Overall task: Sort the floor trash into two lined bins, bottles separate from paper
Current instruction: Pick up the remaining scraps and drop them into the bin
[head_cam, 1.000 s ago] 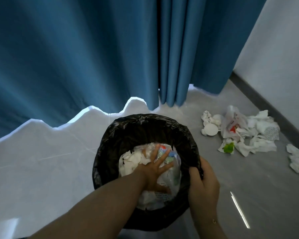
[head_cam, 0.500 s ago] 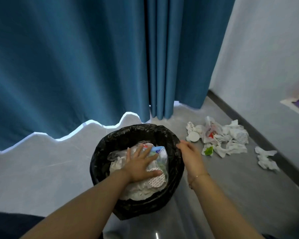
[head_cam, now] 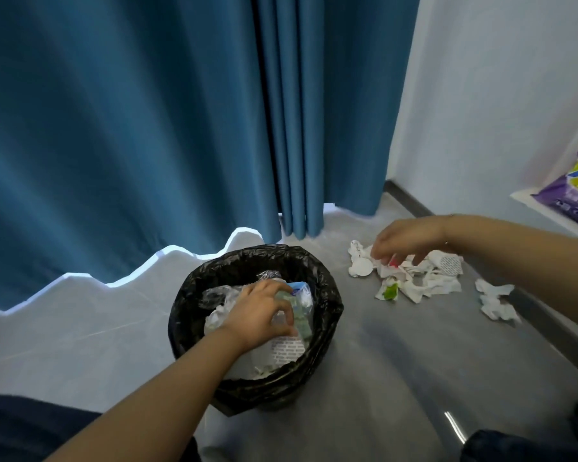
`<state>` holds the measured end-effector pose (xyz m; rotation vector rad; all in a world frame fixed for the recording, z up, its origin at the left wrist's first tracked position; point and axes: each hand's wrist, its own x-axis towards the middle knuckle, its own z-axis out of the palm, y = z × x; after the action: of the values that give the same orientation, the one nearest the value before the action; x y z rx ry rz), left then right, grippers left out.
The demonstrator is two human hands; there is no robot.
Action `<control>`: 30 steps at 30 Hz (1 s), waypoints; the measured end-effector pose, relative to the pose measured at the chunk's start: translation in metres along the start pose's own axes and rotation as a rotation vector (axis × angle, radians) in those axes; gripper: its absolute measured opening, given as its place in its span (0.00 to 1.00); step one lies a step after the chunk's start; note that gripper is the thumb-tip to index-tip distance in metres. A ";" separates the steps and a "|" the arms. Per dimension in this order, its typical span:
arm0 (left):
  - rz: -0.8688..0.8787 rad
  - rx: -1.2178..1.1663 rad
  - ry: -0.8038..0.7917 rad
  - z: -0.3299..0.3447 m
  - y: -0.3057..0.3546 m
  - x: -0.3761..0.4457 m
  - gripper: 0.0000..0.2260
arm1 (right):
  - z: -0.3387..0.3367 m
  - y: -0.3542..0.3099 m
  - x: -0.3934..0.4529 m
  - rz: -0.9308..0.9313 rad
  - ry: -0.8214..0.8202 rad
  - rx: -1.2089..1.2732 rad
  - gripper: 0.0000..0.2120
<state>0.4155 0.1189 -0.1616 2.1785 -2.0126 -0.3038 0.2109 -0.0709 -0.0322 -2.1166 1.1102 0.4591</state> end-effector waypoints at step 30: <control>-0.051 0.191 -0.406 0.153 0.171 0.284 0.28 | 0.110 0.344 0.160 0.534 0.539 0.077 0.28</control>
<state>0.2323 -0.1746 -0.2774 2.4482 -2.2740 -0.6309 0.0213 -0.2192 -0.3453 -1.9052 1.9850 0.0672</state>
